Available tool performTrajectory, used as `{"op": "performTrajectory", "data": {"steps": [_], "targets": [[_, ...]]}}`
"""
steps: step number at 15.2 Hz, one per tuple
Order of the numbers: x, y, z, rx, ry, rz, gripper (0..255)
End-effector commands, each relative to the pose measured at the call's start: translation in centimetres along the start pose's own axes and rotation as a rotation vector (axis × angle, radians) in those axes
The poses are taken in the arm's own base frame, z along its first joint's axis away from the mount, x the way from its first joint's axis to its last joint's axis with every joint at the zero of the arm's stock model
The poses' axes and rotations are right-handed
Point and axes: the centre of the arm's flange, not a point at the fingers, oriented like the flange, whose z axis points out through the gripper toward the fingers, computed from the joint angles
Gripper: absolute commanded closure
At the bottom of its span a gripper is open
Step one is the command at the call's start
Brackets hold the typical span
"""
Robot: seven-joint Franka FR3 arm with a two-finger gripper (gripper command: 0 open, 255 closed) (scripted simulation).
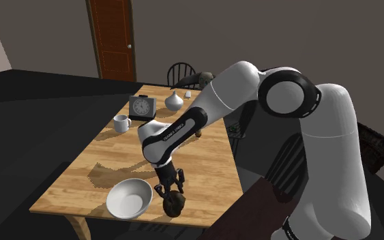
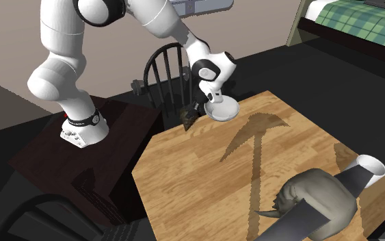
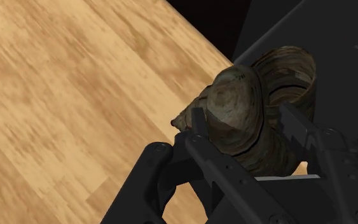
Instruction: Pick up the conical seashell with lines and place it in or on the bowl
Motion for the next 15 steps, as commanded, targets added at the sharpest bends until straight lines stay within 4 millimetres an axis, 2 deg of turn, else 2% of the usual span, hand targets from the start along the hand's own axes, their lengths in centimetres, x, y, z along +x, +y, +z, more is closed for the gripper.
{"op": "performTrajectory", "data": {"steps": [1, 15], "targets": [[-0.5, 0.0, -1.0, 0.000, 0.000, 0.000, 255], [-4.0, 0.9, -7.5, 0.000, 0.000, 0.000, 255]]}}
